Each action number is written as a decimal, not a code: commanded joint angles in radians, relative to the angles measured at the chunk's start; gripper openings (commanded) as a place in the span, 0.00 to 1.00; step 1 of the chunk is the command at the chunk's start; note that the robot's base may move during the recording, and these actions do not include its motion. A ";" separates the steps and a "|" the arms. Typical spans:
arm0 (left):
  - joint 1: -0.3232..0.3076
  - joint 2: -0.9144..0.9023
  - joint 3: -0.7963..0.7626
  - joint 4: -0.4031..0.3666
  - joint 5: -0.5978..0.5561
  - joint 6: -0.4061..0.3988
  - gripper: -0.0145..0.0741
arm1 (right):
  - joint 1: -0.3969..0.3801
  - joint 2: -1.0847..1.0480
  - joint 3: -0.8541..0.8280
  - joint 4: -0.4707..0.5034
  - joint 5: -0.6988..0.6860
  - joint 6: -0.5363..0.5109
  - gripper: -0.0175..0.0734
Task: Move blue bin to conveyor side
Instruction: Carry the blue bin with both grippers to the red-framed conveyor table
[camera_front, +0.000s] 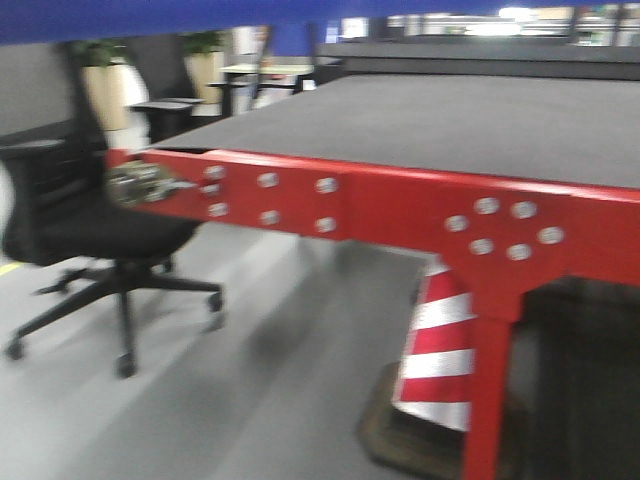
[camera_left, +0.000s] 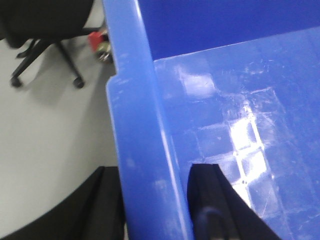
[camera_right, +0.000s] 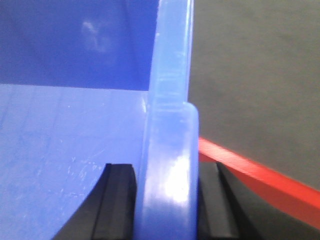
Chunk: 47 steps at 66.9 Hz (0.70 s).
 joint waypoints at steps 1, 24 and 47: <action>-0.016 -0.014 -0.016 -0.063 -0.096 0.020 0.14 | 0.005 -0.015 -0.012 0.023 -0.129 -0.015 0.11; -0.016 -0.014 -0.016 -0.063 -0.096 0.020 0.14 | 0.005 -0.015 -0.012 0.023 -0.129 -0.015 0.11; -0.016 -0.014 -0.016 -0.063 -0.096 0.020 0.14 | 0.005 -0.015 -0.012 0.023 -0.129 -0.015 0.11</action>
